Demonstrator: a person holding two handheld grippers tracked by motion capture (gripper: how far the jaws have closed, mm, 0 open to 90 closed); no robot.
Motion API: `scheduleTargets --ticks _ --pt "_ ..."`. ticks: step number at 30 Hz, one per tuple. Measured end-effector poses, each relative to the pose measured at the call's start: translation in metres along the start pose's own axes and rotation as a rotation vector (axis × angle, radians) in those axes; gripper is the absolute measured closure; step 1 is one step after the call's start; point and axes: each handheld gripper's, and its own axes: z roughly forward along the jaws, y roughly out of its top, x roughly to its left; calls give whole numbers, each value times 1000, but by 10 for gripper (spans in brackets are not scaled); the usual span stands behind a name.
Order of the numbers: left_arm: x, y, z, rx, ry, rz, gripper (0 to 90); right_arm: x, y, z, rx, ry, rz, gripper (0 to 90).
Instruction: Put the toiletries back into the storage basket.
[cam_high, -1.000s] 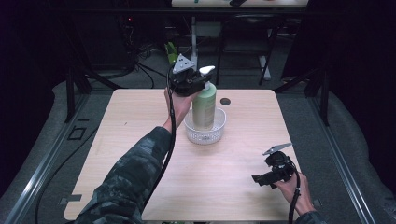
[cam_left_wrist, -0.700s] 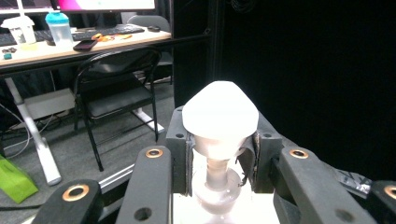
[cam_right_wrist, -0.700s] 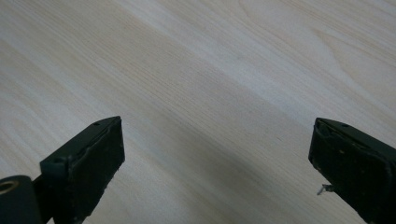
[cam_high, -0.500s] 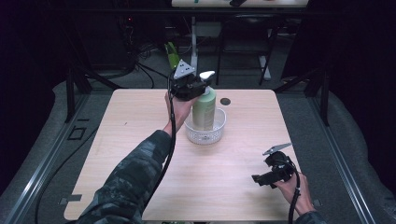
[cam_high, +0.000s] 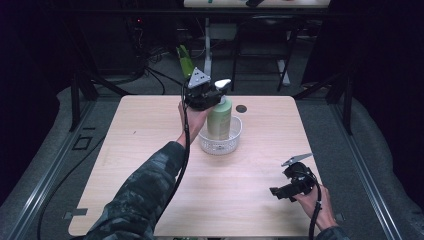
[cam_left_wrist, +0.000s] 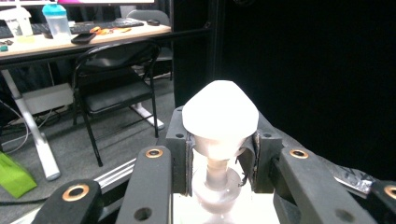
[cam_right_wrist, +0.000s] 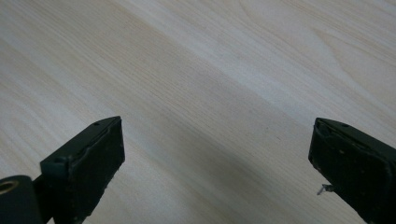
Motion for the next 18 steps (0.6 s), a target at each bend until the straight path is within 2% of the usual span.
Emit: scheduleTargets --ticks 18 --pt "3 -19 9 33 13 -15 674 0 0 0 0 9 4 32"
